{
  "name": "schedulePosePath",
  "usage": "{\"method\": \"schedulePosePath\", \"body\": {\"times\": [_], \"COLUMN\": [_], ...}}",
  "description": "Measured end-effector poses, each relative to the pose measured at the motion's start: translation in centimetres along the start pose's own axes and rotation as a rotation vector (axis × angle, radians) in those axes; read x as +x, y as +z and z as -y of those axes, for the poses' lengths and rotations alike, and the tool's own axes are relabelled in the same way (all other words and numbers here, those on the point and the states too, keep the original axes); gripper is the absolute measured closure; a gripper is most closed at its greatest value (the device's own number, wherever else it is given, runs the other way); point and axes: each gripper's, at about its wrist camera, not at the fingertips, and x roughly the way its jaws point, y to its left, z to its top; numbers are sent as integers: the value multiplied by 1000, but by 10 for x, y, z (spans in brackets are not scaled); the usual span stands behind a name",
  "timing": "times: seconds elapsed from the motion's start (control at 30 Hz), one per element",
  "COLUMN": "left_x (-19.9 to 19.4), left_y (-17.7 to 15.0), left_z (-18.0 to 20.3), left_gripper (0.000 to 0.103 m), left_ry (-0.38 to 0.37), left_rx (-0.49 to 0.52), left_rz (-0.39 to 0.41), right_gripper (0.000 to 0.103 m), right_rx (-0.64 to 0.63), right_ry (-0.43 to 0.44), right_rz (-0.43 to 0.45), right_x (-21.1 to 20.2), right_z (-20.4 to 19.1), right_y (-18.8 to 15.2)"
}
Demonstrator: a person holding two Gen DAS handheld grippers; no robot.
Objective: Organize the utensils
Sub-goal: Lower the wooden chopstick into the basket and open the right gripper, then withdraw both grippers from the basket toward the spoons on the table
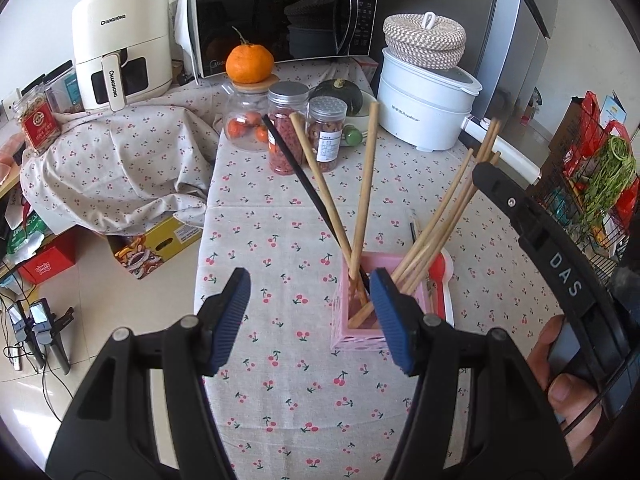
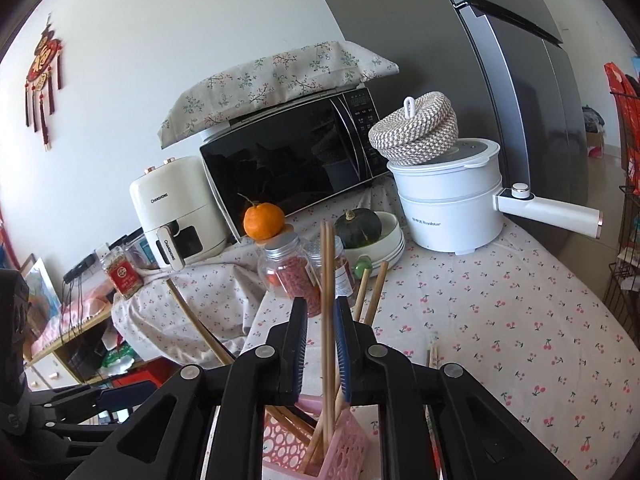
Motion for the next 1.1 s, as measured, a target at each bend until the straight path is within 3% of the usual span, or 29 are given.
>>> {"method": "schedulePosePath", "body": {"times": [0.07,0.23,0.43,0.9,1.1], "left_x": [-1,-3,-3,11,11], "left_y": [-1,-1,-4,-26,-33], "left_z": [0,-1,5,39,71], "left_gripper": [40,36,23,17,17], "left_ry": [-6,-32,-71,-138,-112], "left_rx": [0,-17,-31,-17,78], "left_rz": [1,1,-15,-128,-130], "right_gripper": [69,58,33,25,23], "right_rx": [-1,-6,3,115,133], "right_ry": [13,38,-4,-159,-211], "right_rz": [3,10,-51,-282,-496], "right_x": [-6,-25,-41,-43,-23], "right_z": [0,3,27,114,149], "right_y": [4,20,27,18,-3]}}
